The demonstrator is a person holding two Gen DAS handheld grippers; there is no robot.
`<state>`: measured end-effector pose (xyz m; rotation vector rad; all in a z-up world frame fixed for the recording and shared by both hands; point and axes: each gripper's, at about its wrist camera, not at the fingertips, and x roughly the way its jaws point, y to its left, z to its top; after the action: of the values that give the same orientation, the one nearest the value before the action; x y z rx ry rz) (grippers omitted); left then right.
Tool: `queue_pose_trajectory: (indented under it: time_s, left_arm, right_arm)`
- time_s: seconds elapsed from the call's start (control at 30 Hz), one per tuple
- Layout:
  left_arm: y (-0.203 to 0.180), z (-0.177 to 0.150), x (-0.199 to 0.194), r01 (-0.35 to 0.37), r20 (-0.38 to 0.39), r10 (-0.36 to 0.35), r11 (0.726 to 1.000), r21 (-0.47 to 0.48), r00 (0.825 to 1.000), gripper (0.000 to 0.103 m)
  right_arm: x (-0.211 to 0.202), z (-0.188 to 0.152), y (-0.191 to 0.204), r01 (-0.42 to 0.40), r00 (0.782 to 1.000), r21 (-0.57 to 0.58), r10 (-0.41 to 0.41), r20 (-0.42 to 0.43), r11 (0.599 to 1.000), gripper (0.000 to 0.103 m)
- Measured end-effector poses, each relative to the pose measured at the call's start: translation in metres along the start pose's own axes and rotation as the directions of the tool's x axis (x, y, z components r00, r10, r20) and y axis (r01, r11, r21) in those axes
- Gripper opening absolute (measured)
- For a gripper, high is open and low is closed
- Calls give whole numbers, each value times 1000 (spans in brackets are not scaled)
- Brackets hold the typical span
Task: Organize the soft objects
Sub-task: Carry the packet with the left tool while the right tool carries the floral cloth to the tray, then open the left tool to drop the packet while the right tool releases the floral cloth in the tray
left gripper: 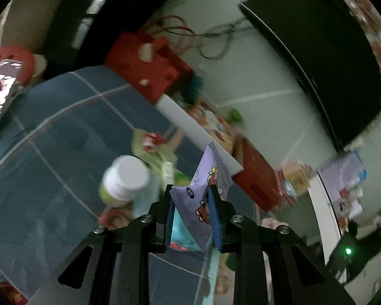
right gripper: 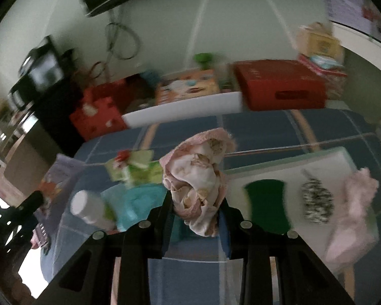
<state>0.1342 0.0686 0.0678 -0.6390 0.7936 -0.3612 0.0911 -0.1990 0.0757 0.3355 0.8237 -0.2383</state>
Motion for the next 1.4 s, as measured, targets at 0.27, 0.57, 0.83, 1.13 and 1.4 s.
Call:
queue_pose_trajectory:
  time_s: [0.27, 0.57, 0.83, 1.13, 1.4]
  left_arm:
    - [-47, -27, 31, 83, -107, -73, 991, 100, 992, 26]
    - [-102, -62, 64, 182, -214, -137, 961, 208, 967, 27]
    - [-147, -98, 110, 240, -307, -147, 926, 293, 940, 27]
    - [-160, -137, 174, 277, -435, -144, 925, 261, 889, 27]
    - [-165, -159, 208, 266, -488, -112, 928, 260, 866, 27]
  right_arm:
    - [-4, 9, -73, 92, 996, 135, -93, -3, 987, 33]
    - [-18, 14, -149, 223, 974, 253, -228, -6, 941, 33]
    - [-1, 14, -188, 236, 972, 286, -230, -54, 929, 33]
    - [38, 15, -221, 279, 960, 276, -261, -99, 920, 33]
    - [56, 17, -229, 268, 963, 285, -251, -95, 920, 36]
